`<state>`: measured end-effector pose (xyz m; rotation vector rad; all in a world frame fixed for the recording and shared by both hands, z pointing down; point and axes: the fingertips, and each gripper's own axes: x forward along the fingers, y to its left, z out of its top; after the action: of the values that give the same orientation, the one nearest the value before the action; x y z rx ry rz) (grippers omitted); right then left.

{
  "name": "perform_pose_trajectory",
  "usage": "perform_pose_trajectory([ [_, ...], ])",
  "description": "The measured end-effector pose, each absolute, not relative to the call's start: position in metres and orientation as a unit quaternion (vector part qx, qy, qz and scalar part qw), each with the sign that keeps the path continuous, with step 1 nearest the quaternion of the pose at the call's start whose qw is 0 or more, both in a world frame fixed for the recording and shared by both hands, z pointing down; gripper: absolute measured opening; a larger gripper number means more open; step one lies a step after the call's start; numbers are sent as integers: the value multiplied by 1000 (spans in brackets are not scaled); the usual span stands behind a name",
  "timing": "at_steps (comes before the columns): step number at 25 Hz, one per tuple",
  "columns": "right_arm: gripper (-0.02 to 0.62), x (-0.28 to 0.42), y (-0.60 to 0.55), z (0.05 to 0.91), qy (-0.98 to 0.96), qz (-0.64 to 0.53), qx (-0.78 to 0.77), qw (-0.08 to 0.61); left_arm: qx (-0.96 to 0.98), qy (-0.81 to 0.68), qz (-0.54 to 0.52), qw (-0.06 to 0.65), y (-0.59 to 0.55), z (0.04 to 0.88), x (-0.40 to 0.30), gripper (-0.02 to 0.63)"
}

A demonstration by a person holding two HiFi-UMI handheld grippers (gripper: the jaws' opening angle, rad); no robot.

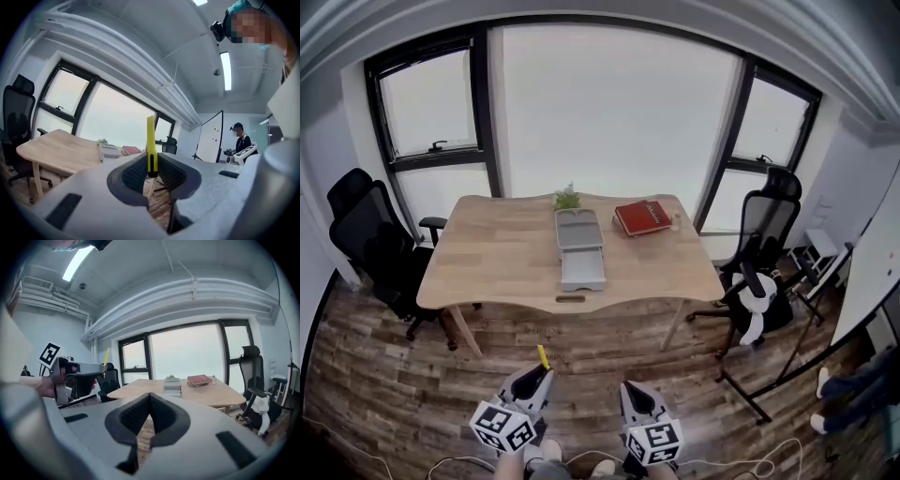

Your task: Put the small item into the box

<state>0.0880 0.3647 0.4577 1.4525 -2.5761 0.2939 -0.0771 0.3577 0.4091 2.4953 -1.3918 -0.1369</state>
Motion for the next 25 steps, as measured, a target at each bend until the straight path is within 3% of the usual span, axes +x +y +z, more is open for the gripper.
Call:
perform_pose_trajectory([
  [13, 5, 142, 336, 460, -858, 104, 499, 62, 853, -502, -42, 135, 325, 411, -55, 67],
  [25, 3, 156, 252, 495, -854, 115, 500, 85, 829, -539, 13, 146, 252, 477, -73, 67],
])
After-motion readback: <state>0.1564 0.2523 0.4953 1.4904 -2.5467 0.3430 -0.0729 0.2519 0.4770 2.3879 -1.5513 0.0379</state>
